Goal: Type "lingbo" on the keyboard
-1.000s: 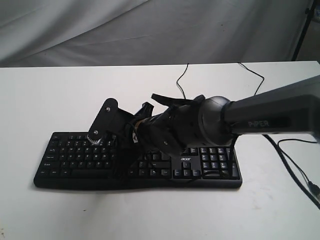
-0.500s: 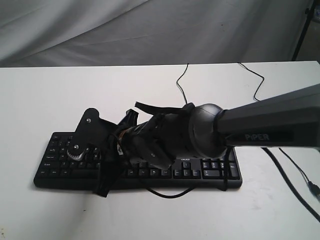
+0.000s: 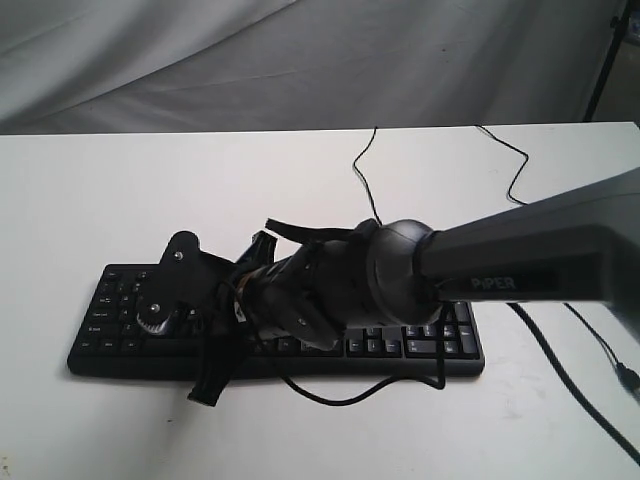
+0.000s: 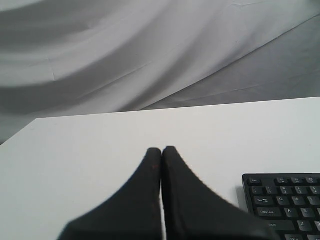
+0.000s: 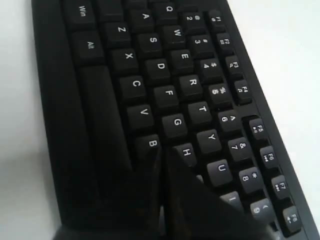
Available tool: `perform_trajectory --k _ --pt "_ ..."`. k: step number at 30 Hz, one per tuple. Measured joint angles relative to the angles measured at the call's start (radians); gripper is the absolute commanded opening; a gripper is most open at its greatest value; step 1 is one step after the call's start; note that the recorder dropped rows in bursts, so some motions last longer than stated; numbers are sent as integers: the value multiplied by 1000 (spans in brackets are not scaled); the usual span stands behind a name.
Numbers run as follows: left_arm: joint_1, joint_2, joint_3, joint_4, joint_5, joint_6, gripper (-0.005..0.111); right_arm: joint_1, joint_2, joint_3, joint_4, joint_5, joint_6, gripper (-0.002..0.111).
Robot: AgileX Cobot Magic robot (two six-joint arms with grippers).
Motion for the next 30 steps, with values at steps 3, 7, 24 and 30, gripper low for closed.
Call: perform_trajectory --k 3,7,24,30 --pt "0 0 0 0 0 0 1 0 2 0 0 -7 2 0" --pt "0 0 0 0 0 0 1 0 10 0 0 -16 9 0" --pt "0 0 0 0 0 0 1 0 43 0 0 -42 14 0" --pt "0 0 0 0 0 0 1 0 43 0 2 -48 14 0"
